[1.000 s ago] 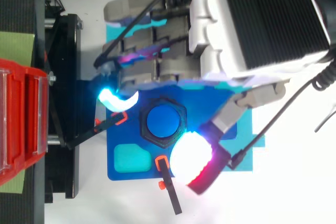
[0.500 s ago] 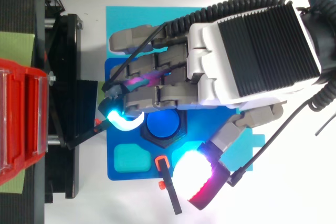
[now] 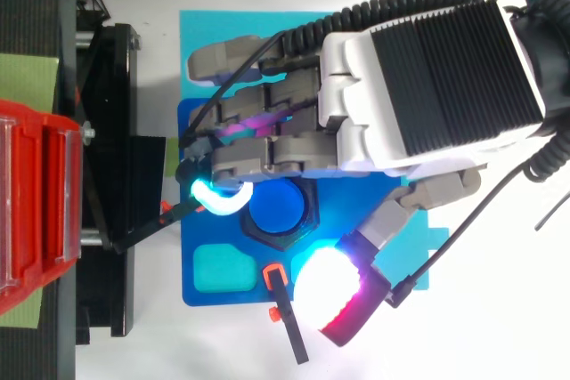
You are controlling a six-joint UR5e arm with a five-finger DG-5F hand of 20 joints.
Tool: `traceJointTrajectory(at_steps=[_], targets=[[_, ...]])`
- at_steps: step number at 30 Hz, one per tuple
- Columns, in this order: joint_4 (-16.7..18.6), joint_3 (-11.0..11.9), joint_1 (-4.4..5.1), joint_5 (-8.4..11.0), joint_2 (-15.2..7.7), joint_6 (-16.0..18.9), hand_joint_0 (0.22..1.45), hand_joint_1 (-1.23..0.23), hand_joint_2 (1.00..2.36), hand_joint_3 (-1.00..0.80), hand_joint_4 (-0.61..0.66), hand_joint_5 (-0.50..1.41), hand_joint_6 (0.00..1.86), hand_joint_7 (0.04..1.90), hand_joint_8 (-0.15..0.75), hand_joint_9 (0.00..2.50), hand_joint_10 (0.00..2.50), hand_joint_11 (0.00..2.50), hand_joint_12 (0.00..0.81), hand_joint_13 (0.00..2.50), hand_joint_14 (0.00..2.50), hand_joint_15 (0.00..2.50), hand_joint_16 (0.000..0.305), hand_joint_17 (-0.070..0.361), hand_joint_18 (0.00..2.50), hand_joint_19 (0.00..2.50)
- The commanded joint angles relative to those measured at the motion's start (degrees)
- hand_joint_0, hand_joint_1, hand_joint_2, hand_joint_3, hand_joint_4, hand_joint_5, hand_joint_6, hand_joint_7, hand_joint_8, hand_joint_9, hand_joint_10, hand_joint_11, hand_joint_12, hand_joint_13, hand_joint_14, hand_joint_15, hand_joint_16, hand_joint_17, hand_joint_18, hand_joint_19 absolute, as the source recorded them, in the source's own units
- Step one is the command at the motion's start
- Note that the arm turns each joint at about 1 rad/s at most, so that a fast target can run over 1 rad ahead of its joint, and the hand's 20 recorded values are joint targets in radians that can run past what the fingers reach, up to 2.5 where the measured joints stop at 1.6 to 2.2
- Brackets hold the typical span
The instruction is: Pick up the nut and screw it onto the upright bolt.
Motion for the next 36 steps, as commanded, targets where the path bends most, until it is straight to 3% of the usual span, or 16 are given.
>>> traceJointTrajectory(at_steps=[1, 6, 15, 24, 28, 30, 31, 36], targets=[[0.1, -0.9, -0.39, -0.02, 0.0, 0.0, 0.52, -0.22, 1.0, -0.5, 0.21, -0.03, 0.5, 1.18, 0.262, 0.92, 0.0, 0.0, 0.221, 0.6, 0.0, 0.0, 0.017, 0.039, 0.2, 0.0], [0.5, -2.0, -0.48, -0.02, 0.0, 0.0, 0.53, -0.25, 1.0, -0.5, 0.2, -0.01, 0.5, 1.29, 0.273, 0.99, 0.0, 0.0, 0.208, 0.64, 0.0, 0.0, 0.015, 0.035, 0.24, 0.0], [1.3, -2.2, -1.62, -0.02, 0.0, 0.1, 0.54, -0.27, 1.0, -0.5, 0.19, 0.03, 0.5, 1.48, 0.275, 1.1, 0.0, 0.0, 0.195, 0.73, 0.0, 0.0, 0.012, 0.027, 0.32, 0.0], [1.3, -2.2, -2.86, -0.19, 0.0, 0.1, 0.55, -0.27, 1.0, -0.5, 0.13, 0.04, 0.64, 1.19, 0.257, 1.23, 0.0, 0.0, 0.162, 0.84, 0.0, 0.0, 0.007, 0.016, 0.44, 0.0], [1.4, -2.0, -3.03, -0.37, 0.0, 0.2, 0.55, -0.26, 1.0, -0.5, 0.15, 0.03, 0.62, 1.22, 0.262, 1.23, 0.0, 0.0, 0.164, 0.84, 0.0, 0.0, 0.007, 0.016, 0.45, 0.0], [1.4, -1.4, -3.21, -0.55, 0.0, 0.2, 0.54, -0.24, 1.0, -0.5, 0.18, 0.04, 0.51, 1.44, 0.269, 1.2, 0.0, 0.0, 0.176, 0.82, 0.0, 0.0, 0.008, 0.019, 0.42, 0.0], [1.2, -0.1, -3.12, -0.98, 0.0, 0.2, 0.54, -0.24, 1.0, -0.5, 0.18, 0.03, 0.5, 1.44, 0.27, 1.2, 0.0, 0.0, 0.181, 0.82, 0.0, 0.0, 0.009, 0.02, 0.42, 0.0], [1.6, 0.7, -2.5, -1.42, 0.0, 0.1, 0.53, -0.22, 1.0, -0.5, 0.19, -0.02, 0.5, 1.2, 0.264, 1.11, 0.0, 0.0, 0.196, 0.76, 0.0, 0.0, 0.012, 0.028, 0.36, 0.0]])
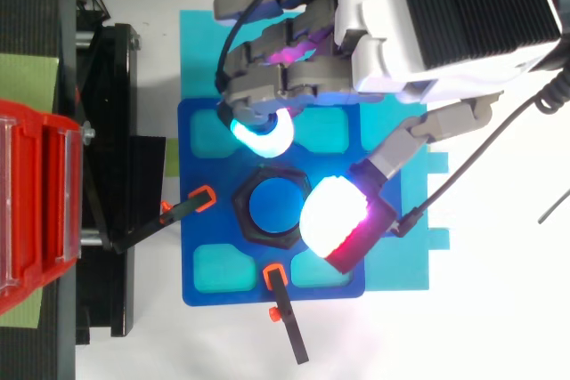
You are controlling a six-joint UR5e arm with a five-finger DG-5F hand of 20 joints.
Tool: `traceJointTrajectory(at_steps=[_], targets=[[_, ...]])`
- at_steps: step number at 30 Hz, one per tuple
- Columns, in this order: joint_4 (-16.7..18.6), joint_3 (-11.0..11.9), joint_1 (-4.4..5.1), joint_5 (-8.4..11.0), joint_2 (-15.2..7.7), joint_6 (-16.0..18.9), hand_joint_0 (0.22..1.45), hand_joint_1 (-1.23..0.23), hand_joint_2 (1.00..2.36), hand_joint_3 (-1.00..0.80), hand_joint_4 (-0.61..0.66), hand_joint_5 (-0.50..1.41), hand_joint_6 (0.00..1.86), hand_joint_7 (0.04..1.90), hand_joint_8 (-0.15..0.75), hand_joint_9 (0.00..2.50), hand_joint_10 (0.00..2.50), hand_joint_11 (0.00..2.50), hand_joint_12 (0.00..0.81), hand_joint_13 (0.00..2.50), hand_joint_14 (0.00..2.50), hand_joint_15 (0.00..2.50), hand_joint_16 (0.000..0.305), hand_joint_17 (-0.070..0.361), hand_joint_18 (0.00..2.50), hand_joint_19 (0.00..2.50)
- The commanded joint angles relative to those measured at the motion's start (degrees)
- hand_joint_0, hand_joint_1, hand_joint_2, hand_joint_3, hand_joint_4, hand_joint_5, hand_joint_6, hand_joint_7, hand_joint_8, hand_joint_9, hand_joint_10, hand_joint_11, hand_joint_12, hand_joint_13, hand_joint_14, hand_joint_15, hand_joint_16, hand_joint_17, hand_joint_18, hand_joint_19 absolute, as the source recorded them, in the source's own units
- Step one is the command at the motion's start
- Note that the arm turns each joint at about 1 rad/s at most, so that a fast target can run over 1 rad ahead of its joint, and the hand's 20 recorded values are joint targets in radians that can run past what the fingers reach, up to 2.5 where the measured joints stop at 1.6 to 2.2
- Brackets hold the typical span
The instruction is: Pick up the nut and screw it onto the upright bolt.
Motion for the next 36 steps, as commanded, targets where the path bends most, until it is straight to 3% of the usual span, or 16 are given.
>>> traceJointTrajectory(at_steps=[1, 8, 17, 25, 36], targets=[[0.2, 0.6, 0.34, -0.21, 0.0, -0.1, 0.53, -0.22, 1.0, -0.5, 0.22, -0.04, 0.5, 1.12, 0.266, 1.09, 0.0, 0.0, 0.204, 0.75, 0.0, 0.0, 0.013, 0.03, 0.35, 0.0], [1.2, 0.6, 2.1, 0.14, -0.1, -0.2, 0.51, -0.21, 1.0, -0.5, 0.24, -0.09, 0.5, 0.74, 0.248, 0.93, 0.0, 0.0, 0.221, 0.66, 0.0, 0.0, 0.019, 0.042, 0.28, 0.0], [0.5, -0.4, 3.59, 1.55, 0.0, -0.1, 0.48, -0.12, 1.0, -0.5, 0.21, -0.13, 0.5, 0.6, 0.199, 0.66, 0.0, 0.0, 0.27, 0.3, 0.0, 0.0, 0.029, 0.065, 0.0, 0.0], [1.2, -2.1, 3.68, 1.81, -0.1, 0.0, 0.47, -0.08, 1.0, -0.5, 0.2, -0.15, 0.5, 0.59, 0.191, 0.54, 0.0, 0.0, 0.288, 0.21, 0.0, 0.0, 0.032, 0.072, 0.0, 0.0], [0.2, -2.1, 3.5, 1.81, 0.0, -0.1, 0.49, -0.14, 1.0, -0.5, 0.22, -0.13, 0.5, 0.7, 0.222, 0.62, 0.0, 0.0, 0.221, 0.42, 0.0, 0.0, 0.02, 0.044, 0.02, 0.0]])
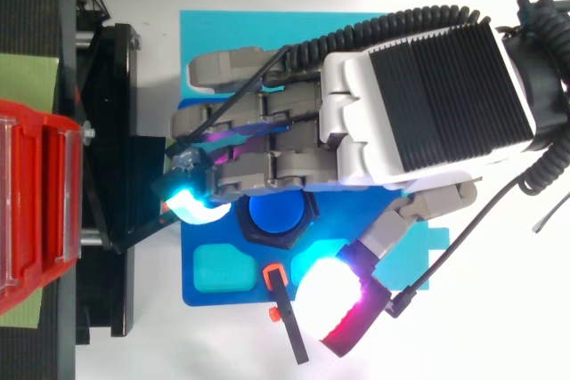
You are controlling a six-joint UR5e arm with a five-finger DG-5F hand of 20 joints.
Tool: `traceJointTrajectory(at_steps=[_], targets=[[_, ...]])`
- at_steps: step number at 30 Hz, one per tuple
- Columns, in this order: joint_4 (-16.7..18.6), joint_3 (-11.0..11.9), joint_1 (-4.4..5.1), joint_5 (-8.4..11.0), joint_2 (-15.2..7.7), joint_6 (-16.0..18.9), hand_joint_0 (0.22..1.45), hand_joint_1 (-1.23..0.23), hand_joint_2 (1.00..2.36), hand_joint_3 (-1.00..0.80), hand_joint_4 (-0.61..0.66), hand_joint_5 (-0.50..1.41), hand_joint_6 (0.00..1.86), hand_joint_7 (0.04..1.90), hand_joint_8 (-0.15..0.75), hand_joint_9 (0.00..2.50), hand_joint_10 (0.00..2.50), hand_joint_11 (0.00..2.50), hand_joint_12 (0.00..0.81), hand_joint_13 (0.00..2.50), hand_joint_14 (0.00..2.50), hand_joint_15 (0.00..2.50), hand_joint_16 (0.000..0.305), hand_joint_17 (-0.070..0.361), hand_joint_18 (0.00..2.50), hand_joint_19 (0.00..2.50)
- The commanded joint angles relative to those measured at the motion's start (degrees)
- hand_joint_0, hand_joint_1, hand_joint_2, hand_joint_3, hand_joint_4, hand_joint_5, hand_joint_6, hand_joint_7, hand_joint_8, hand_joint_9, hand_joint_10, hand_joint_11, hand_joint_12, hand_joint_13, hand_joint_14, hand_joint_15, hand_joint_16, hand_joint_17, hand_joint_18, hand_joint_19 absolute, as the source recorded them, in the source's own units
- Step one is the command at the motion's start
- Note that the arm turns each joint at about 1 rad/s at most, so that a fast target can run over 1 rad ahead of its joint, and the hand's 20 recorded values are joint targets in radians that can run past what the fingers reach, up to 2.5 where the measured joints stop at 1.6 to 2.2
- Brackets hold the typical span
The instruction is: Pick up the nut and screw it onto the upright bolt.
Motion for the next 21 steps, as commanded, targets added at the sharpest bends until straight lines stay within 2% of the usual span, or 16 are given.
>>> traceJointTrajectory(at_steps=[1, 10, 21], targets=[[-0.5, 0.0, -0.08, 0.0, 0.0, 0.0, 0.49, -0.14, 1.0, -0.5, 0.22, -0.13, 0.5, 0.71, 0.228, 0.64, 0.0, 0.0, 0.219, 0.42, 0.0, 0.0, 0.019, 0.043, 0.03, 0.0], [-2.2, -0.1, -0.26, 0.0, 0.0, 0.0, 0.52, -0.19, 1.0, -0.5, 0.27, -0.09, 0.5, 0.96, 0.254, 0.78, 0.0, 0.0, 0.194, 0.58, 0.0, 0.0, 0.013, 0.029, 0.15, 0.0], [-2.3, 0.0, -0.88, 0.0, -0.1, 0.0, 0.54, -0.23, 1.0, -0.5, 0.17, -0.05, 0.5, 1.26, 0.273, 0.89, 0.0, 0.0, 0.175, 0.65, 0.0, 0.0, 0.009, 0.021, 0.24, 0.0]])
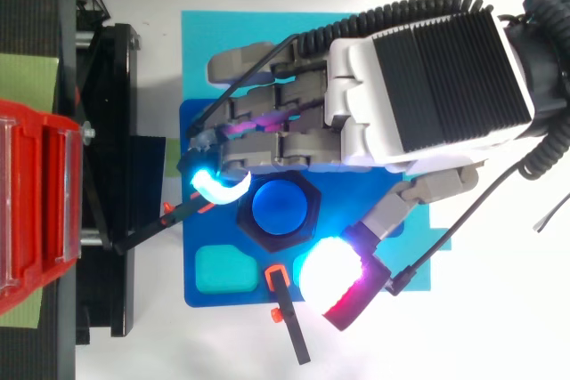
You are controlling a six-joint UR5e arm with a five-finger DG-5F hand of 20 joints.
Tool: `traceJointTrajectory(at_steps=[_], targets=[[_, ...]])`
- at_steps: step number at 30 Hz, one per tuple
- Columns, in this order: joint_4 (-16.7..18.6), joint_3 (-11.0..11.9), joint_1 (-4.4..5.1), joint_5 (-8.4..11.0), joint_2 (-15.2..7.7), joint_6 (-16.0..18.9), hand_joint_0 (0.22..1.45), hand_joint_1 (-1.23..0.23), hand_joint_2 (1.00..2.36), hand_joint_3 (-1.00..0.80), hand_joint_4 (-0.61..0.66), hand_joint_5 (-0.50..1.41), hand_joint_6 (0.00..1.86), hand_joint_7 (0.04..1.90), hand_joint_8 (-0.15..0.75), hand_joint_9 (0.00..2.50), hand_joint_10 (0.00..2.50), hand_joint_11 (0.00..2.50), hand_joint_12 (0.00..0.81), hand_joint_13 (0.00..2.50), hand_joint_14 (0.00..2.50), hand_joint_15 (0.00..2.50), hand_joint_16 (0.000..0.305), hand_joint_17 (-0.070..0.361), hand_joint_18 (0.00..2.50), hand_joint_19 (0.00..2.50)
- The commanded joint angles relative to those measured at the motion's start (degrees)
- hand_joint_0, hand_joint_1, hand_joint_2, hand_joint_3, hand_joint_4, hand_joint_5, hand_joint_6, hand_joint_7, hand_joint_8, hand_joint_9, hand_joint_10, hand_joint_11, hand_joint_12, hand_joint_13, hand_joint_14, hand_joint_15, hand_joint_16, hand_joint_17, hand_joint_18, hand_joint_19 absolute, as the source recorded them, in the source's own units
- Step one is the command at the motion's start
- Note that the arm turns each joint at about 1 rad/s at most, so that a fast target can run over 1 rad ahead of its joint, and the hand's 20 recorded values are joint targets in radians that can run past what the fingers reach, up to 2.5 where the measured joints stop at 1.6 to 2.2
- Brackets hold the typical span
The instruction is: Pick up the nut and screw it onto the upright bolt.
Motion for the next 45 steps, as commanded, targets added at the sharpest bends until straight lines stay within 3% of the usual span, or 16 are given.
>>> traceJointTrajectory(at_steps=[1, 10, 20, 22, 25, 27, 32, 35, 40, 45], targets=[[0.0, -0.1, -0.17, 0.0, 0.0, 0.0, 0.54, -0.23, 1.0, -0.5, 0.18, -0.04, 0.5, 1.27, 0.272, 0.9, 0.0, 0.0, 0.174, 0.65, 0.0, 0.0, 0.009, 0.021, 0.24, 0.0], [0.2, 0.0, -1.49, -0.09, 0.0, 0.0, 0.55, -0.24, 1.0, -0.5, 0.18, 0.0, 0.5, 1.49, 0.277, 1.05, 0.0, 0.0, 0.16, 0.76, 0.0, 0.0, 0.006, 0.013, 0.34, 0.0], [0.3, 0.0, -2.46, -0.53, 0.0, 0.1, 0.56, -0.24, 1.0, -0.5, 0.12, 0.02, 0.66, 1.19, 0.261, 1.25, 0.0, 0.0, 0.134, 0.92, 0.0, 0.0, 0.002, 0.004, 0.49, 0.0], [0.4, 0.2, -2.9, -0.88, 0.0, 0.1, 0.56, -0.24, 1.0, -0.5, 0.13, 0.02, 0.66, 1.18, 0.26, 1.27, 0.0, 0.0, 0.135, 0.93, 0.0, 0.0, 0.001, 0.003, 0.5, 0.0], [0.1, 1.7, -3.07, -1.5, 0.0, 0.1, 0.55, -0.23, 1.0, -0.5, 0.17, 0.03, 0.5, 1.49, 0.272, 1.23, 0.0, 0.0, 0.143, 0.91, 0.0, 0.0, 0.003, 0.006, 0.48, 0.0], [0.0, 2.8, -3.16, -1.94, 0.0, 0.1, 0.54, -0.22, 1.0, -0.5, 0.18, -0.01, 0.5, 1.34, 0.277, 1.18, 0.0, 0.0, 0.158, 0.87, 0.0, 0.0, 0.004, 0.01, 0.45, 0.0], [-0.5, 4.5, -2.72, -2.64, 0.0, 0.0, 0.53, -0.21, 1.0, -0.5, 0.25, -0.08, 0.5, 0.94, 0.269, 1.02, 0.0, 0.0, 0.193, 0.79, 0.0, 0.0, 0.009, 0.021, 0.38, 0.0], [-0.5, 4.5, -2.46, -2.46, 0.0, 0.0, 0.52, -0.21, 1.0, -0.5, 0.23, -0.11, 0.5, 0.77, 0.258, 0.96, 0.0, 0.0, 0.197, 0.74, 0.0, 0.0, 0.012, 0.027, 0.33, 0.0], [0.1, 4.4, -1.4, -2.38, 0.0, -0.1, 0.5, -0.19, 1.0, -0.5, 0.22, -0.13, 0.5, 0.65, 0.234, 0.82, 0.0, 0.0, 0.216, 0.62, 0.0, 0.0, 0.017, 0.039, 0.25, 0.0], [0.2, 3.8, 0.36, -1.15, 0.0, -0.1, 0.49, -0.17, 1.0, -0.5, 0.25, -0.14, 0.5, 0.58, 0.214, 0.72, 0.0, 0.0, 0.231, 0.44, 0.0, 0.0, 0.021, 0.048, 0.08, 0.0]])
